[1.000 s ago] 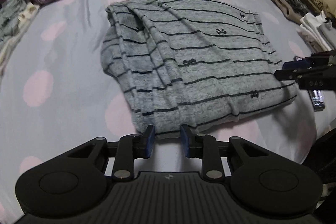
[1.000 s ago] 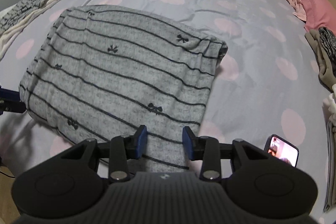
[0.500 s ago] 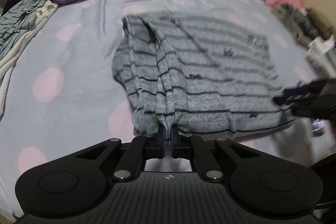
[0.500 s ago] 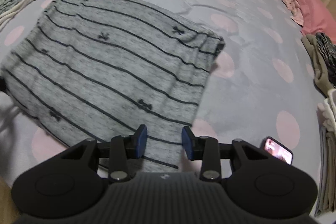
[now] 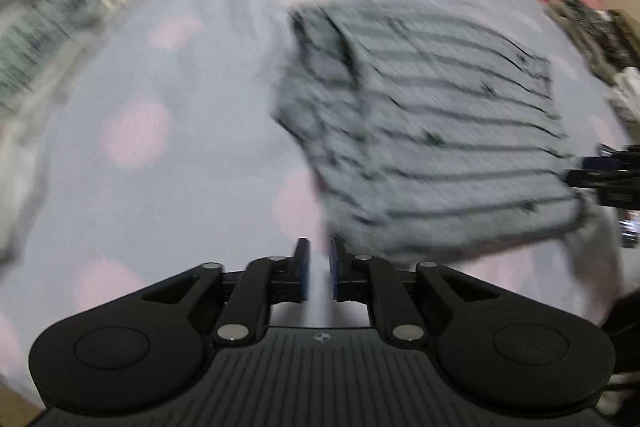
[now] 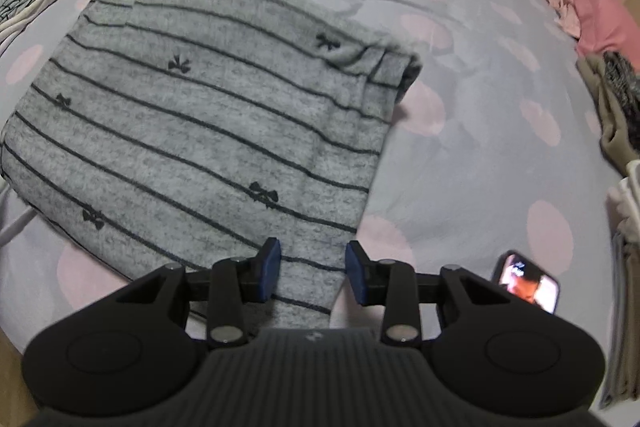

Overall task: Fold clothes
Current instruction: 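Grasp the folded pants edge with the left gripper and fold it over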

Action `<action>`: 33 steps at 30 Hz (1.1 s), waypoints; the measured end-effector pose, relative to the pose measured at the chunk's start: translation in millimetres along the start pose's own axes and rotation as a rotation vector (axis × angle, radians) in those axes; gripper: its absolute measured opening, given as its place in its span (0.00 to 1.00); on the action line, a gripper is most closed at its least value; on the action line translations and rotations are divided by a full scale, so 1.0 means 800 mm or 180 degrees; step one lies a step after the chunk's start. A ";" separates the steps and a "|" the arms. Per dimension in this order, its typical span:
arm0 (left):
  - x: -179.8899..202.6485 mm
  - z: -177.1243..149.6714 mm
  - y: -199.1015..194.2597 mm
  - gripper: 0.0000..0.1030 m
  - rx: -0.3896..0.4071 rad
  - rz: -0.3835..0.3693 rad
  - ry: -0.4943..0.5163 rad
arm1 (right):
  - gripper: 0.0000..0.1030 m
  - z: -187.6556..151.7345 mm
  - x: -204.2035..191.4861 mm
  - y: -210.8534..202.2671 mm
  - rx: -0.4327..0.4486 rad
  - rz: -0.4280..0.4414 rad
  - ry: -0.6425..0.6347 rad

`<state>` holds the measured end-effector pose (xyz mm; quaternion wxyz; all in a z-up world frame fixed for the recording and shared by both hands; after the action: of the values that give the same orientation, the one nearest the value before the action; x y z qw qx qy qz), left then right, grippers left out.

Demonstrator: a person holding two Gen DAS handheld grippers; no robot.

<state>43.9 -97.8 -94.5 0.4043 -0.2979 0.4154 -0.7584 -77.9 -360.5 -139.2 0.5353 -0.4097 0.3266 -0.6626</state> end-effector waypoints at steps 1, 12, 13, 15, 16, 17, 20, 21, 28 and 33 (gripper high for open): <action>-0.001 0.007 -0.005 0.09 0.0065 -0.0044 -0.0050 | 0.33 0.002 0.005 -0.004 0.0023 -0.0034 0.0030; 0.072 0.083 0.013 0.10 0.0443 -0.0505 0.0154 | 0.23 0.074 0.026 -0.017 0.0635 0.0149 0.0408; 0.079 0.089 0.021 0.10 0.0444 -0.0530 0.0179 | 0.23 0.083 0.025 -0.013 0.0661 0.0183 0.0406; 0.087 0.101 0.047 0.10 0.0419 -0.0484 0.0266 | 0.24 0.099 0.023 -0.002 0.0656 0.0209 0.0361; 0.087 0.107 0.061 0.10 0.0399 -0.0397 0.0290 | 0.24 0.107 0.024 0.006 0.0640 0.0199 0.0344; 0.081 0.114 0.075 0.10 0.0380 -0.0358 0.0237 | 0.24 0.114 0.026 0.015 0.0618 0.0190 0.0347; 0.062 0.130 0.113 0.10 0.0331 -0.0315 0.0059 | 0.24 0.126 0.043 0.046 0.0516 0.0181 0.0507; 0.057 0.133 0.123 0.10 0.0321 -0.0271 0.0049 | 0.23 0.128 0.049 0.057 0.0468 0.0184 0.0579; 0.041 0.143 0.162 0.10 0.0232 -0.0381 -0.0125 | 0.22 0.130 0.062 0.110 0.0208 0.0269 0.0768; 0.025 0.150 0.141 0.22 0.0243 -0.0453 -0.0351 | 0.24 0.129 0.069 0.097 0.0251 0.0324 0.0836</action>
<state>170.1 -198.7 -133.4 0.3826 -0.3524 0.3411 -0.7830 43.5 -430.6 -150.0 0.5365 -0.2810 0.3878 -0.6948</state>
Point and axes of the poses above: each gripper's, at about its wrist camera, not at the fingertips, and y roughly the way its jaws point, x to its right, z to its top, the point moved 6 cm from there along y, roughly the way its jaws point, and after that the axes turned 10 degrees about -y, right-handed, at the moved point
